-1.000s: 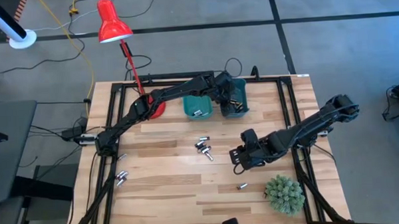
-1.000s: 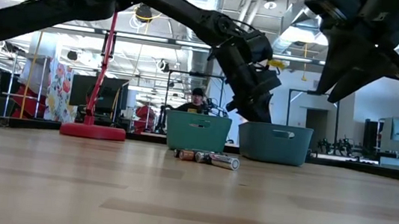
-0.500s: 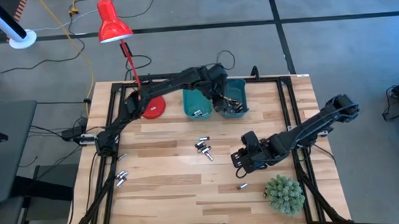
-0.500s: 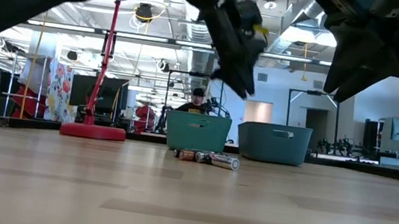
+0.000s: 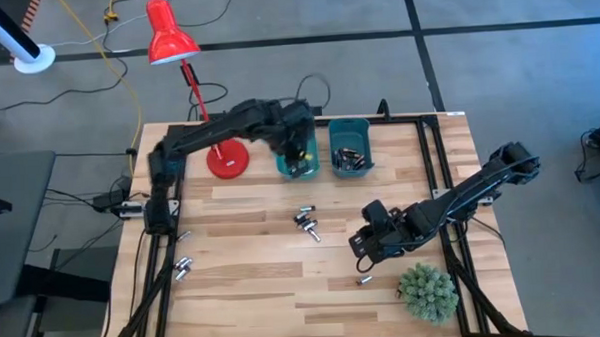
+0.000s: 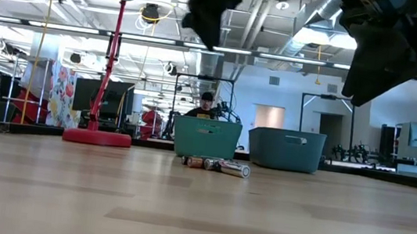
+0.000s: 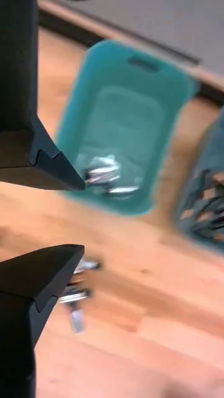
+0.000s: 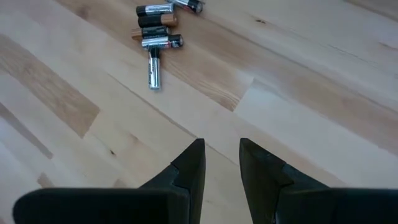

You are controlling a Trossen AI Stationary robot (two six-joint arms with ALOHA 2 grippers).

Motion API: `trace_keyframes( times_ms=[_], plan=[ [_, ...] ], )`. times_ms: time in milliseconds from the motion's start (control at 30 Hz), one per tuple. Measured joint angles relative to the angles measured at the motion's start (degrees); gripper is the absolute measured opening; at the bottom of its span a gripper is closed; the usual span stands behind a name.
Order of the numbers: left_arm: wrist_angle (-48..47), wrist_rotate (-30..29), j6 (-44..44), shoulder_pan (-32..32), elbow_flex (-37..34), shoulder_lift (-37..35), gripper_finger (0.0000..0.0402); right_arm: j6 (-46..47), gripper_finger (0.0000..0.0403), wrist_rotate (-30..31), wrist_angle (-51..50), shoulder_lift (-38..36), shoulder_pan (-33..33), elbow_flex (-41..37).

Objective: Sort batteries
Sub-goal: Put the silver battery into the green bin

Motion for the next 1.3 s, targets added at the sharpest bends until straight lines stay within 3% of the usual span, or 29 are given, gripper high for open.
trace_keyframes(
  times_ms=[333,467,600,800,933,1300],
  plan=[
    [13.5,-2.4,-17.9,-6.3,-50.9,-28.7,0.0144,-4.8,0.0116,0.0,0.7,0.0,0.0,0.0],
    [11.8,-2.1,-25.2,-9.0,-66.3,-39.4,0.0144,-7.5,0.0116,0.0,1.0,0.0,0.0,0.0],
    [9.2,0.9,-28.7,-10.4,-76.8,-46.6,0.0144,-8.9,0.0116,0.0,1.1,0.0,-0.6,0.0],
    [6.4,6.0,-32.6,-11.0,-85.7,-48.4,0.0144,-9.4,0.0116,0.0,1.1,0.0,-1.7,0.0],
    [10.1,7.5,-32.5,-11.5,-88.1,-47.5,0.0144,-9.3,0.0116,-0.1,1.1,0.0,-1.7,0.0],
    [9.8,10.3,-30.6,-11.4,-88.4,-35.2,0.0144,-9.2,0.0116,-0.2,2.3,0.0,-1.7,0.0]
  ],
)
